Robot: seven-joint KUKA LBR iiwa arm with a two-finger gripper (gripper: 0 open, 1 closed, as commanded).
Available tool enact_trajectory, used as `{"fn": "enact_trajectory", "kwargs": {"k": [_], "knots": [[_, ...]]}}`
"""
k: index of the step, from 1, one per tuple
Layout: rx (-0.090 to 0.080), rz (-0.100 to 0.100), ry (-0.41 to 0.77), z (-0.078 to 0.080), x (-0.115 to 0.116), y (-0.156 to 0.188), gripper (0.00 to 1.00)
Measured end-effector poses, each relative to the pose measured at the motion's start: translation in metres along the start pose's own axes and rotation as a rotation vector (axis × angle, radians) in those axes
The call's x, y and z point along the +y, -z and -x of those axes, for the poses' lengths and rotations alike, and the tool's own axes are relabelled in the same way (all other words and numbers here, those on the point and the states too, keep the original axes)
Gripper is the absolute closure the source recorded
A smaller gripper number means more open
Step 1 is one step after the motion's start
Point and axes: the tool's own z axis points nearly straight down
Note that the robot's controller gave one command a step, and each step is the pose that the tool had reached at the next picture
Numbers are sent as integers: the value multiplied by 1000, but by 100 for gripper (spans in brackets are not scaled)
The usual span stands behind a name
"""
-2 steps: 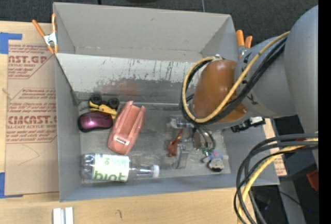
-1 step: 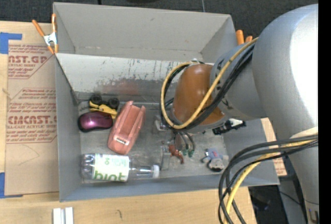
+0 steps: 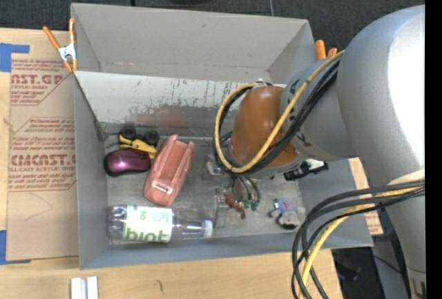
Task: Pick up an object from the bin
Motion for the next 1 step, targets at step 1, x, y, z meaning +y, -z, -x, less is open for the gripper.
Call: {"fn": "enact_trajectory", "kwargs": {"k": [1], "knots": [[1,-4,138,-4,-3,30,0]]}}
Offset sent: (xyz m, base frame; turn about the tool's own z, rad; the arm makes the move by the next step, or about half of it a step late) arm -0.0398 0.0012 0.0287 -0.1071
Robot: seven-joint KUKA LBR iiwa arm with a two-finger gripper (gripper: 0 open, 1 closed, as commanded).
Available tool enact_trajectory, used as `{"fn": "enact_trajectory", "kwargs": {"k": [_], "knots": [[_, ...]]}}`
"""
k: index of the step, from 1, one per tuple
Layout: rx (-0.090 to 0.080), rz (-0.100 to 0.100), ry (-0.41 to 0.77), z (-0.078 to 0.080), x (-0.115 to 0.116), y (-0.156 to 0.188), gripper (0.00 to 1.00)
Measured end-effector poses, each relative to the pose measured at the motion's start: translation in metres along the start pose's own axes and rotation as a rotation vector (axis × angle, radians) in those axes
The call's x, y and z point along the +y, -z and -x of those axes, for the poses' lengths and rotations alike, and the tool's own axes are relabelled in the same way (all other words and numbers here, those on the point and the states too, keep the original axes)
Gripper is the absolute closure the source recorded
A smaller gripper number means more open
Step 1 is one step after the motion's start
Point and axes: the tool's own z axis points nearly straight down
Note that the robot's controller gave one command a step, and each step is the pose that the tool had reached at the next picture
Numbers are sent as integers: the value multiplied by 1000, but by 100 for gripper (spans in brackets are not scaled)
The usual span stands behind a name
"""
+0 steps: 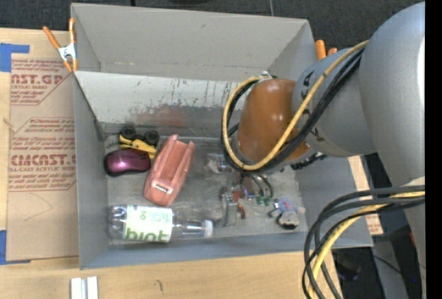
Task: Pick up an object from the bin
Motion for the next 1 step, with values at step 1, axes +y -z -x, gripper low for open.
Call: {"fn": "enact_trajectory", "kwargs": {"k": [1], "knots": [[-3,1,178,-13,3,3,0]]}}
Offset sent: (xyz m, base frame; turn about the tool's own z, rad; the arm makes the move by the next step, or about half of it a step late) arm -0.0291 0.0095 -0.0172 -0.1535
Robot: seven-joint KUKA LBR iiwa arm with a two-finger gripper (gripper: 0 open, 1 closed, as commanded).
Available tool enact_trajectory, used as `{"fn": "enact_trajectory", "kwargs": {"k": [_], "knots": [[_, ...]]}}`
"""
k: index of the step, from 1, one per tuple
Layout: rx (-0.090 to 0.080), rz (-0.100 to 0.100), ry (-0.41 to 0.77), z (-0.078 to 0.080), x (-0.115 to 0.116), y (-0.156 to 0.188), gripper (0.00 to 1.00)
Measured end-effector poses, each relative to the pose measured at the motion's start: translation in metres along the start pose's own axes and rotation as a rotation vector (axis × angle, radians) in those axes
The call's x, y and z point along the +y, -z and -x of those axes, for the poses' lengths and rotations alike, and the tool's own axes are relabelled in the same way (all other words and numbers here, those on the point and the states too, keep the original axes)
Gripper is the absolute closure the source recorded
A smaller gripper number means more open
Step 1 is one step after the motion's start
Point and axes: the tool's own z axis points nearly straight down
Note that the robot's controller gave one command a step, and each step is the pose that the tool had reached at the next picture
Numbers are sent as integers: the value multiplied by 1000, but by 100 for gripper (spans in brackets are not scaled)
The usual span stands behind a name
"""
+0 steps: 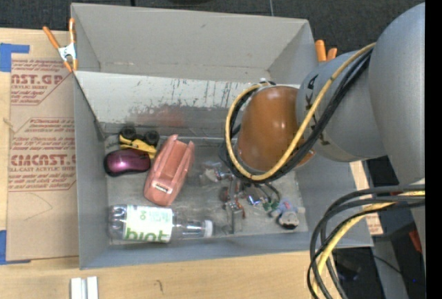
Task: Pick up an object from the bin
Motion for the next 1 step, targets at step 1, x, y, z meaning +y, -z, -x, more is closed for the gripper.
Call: {"fn": "enact_trajectory", "kwargs": {"k": [1], "knots": [[2,1,-157,-6,5,-8,0]]}}
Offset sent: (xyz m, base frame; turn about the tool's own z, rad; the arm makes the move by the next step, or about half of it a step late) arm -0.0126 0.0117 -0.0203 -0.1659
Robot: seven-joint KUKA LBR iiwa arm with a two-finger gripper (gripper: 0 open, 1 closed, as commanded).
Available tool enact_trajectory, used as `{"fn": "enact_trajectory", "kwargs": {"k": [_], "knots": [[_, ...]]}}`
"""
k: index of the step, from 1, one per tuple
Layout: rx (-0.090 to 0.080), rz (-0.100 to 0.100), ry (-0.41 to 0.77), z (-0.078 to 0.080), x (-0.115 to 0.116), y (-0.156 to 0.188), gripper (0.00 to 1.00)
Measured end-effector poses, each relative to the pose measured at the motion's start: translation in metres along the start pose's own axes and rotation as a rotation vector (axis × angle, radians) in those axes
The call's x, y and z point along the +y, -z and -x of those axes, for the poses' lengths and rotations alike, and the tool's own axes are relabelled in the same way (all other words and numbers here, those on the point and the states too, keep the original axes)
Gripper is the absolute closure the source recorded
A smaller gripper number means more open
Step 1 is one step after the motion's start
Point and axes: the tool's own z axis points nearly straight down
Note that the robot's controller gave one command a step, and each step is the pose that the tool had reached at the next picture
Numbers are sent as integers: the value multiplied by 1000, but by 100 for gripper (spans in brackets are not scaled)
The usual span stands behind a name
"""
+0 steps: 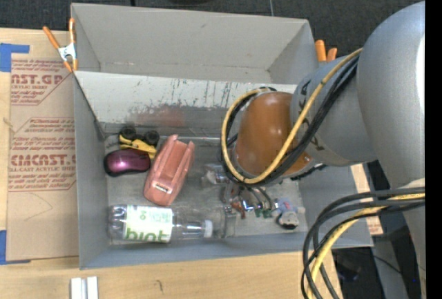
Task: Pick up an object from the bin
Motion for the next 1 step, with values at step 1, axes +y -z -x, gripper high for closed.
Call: {"fn": "enact_trajectory", "kwargs": {"k": [1], "knots": [[1,-1,323,-5,10,-13,100]]}}
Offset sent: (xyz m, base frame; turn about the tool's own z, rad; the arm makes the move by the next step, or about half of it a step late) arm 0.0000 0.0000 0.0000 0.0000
